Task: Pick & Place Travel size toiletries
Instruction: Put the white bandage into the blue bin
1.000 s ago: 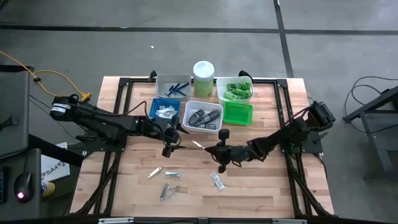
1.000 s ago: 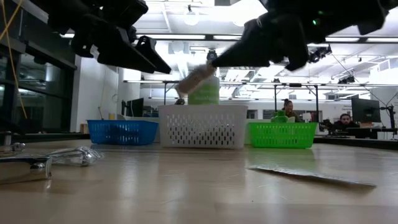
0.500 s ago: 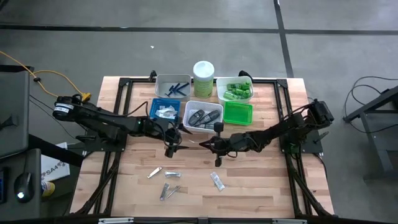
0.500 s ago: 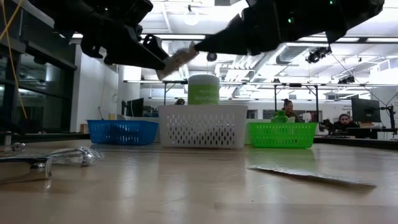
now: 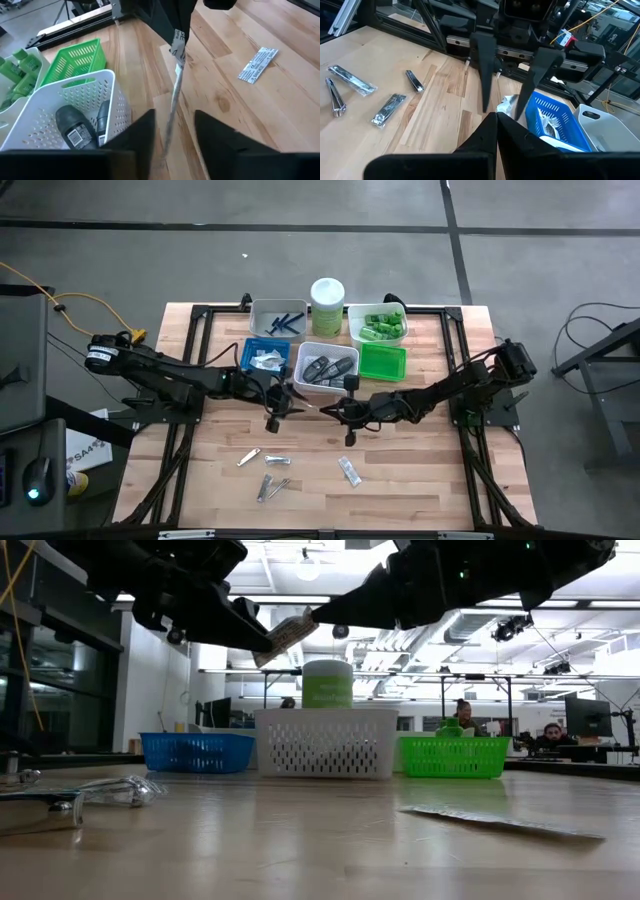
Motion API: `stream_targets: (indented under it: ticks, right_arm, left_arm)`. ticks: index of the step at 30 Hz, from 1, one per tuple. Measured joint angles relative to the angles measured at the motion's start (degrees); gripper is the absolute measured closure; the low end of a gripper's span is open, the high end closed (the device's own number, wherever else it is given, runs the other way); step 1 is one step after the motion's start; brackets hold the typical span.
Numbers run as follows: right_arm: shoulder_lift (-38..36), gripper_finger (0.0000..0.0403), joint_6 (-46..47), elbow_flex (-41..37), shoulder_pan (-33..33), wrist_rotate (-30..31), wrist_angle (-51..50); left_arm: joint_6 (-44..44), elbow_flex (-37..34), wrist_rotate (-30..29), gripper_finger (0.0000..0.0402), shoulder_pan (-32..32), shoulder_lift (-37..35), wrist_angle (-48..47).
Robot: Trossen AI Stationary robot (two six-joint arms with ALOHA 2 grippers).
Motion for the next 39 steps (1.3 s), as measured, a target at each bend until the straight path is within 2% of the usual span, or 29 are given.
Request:
stream_targets:
  ticks: [5, 7, 13, 17, 19, 21, 24, 26, 29, 33, 36, 39]
  right_arm:
    - [0.0, 0.0401, 0.0, 0.0, 0.0, 0.07, -0.04]
    - [0.0, 0.0401, 0.0, 0.0, 0.02, 0.27, -0.06]
    - [0.0, 0.0392, -2.65, 0.0, 1.1, 0.48, -0.08]
    - [-0.93, 0.0346, -0.47, -0.07, 2.28, 2.18, -0.44]
    - [-2.25, 0.0308, 2.8, -0.07, 2.85, 5.71, -0.26]
    - [-4.52, 0.0267, 5.08, -0.07, 3.97, 11.7, -1.77]
    - [-8.74, 0.0208, 7.9, -0.07, 5.97, 22.21, -4.71]
    - [-11.97, 0.0177, 9.07, -0.07, 7.47, 26.97, -7.95]
    - [-16.38, 0.0146, 10.88, -0.04, 9.46, 30.46, -11.76]
    - [-20.76, 0.0132, 13.19, -0.02, 11.87, 32.88, -15.81]
    - [-22.64, 0.0132, 13.35, -0.02, 13.62, 35.22, -17.57]
    - [-23.22, 0.0135, 12.8, -0.02, 14.76, 37.09, -17.72]
  left_arm:
    - [-0.11, 0.0, 0.31, 0.0364, 0.02, -0.02, -0.47]
    - [-0.12, 0.0, 0.65, 0.0391, 0.0, -0.02, -1.07]
    - [0.02, 0.0, 0.85, 0.0399, 0.0, -0.04, -1.24]
    - [0.08, 0.0, 0.03, 0.0399, 0.02, -0.04, -1.64]
    - [0.08, 0.02, -1.51, 0.04, 0.02, -0.18, -2.52]
    - [0.67, 0.3, -4.8, 0.04, 0.0, -0.93, -5.67]
    - [2.4, 2.84, -13.7, 0.04, 0.07, -2.64, -17.03]
    - [2.53, 5.22, -19.16, 0.04, 0.89, -3.5, -24.98]
    - [2.52, 7.76, -22.39, 0.0401, 3.68, -4.99, -36.62]
    - [1.44, 8.33, -23.05, 0.0401, 10.5, -5.31, -44.77]
    - [0.47, 8.33, -21.54, 0.0401, 16.15, -5.29, -46.58]
    - [0.17, 8.33, -17.62, 0.0401, 21.24, -5.29, -46.53]
